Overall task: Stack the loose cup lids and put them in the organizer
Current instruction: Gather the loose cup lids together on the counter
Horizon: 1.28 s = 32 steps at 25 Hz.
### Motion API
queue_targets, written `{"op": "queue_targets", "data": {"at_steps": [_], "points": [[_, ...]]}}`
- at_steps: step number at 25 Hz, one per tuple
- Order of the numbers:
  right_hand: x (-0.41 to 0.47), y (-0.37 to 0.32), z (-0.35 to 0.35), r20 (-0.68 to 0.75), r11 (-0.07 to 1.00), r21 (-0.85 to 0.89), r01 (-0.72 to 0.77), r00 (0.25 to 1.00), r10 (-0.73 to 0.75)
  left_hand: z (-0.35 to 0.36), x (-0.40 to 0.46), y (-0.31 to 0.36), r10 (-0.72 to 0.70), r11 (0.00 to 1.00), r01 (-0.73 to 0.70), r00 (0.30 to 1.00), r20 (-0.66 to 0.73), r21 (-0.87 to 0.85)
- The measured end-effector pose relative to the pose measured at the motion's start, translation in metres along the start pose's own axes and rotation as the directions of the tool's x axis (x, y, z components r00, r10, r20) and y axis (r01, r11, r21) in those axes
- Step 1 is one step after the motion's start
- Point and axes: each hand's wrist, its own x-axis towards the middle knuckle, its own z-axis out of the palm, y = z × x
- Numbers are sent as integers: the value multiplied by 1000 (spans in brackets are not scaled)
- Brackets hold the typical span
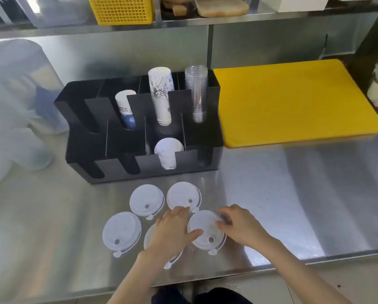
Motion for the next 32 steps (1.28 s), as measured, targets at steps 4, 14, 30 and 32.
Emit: {"op": "queue_targets", "data": {"at_steps": [4, 14, 30, 32], "points": [[-2, 2, 9, -21, 1000, 17, -19, 1000, 19, 18, -1, -1, -6, 999, 6, 1000, 18, 34], [-4, 3, 19, -70, 986, 167, -24, 997, 36, 37, 5, -5, -30, 999, 31, 998, -55, 19], [43, -26, -1, -152, 935, 349, 54, 988, 0, 7, 29, -30, -45, 954, -47, 954, -296, -296], [55, -32, 1, -158, 936, 350, 46, 987, 11, 4, 36, -32, -74, 967, -6, 950, -303, -256]]}}
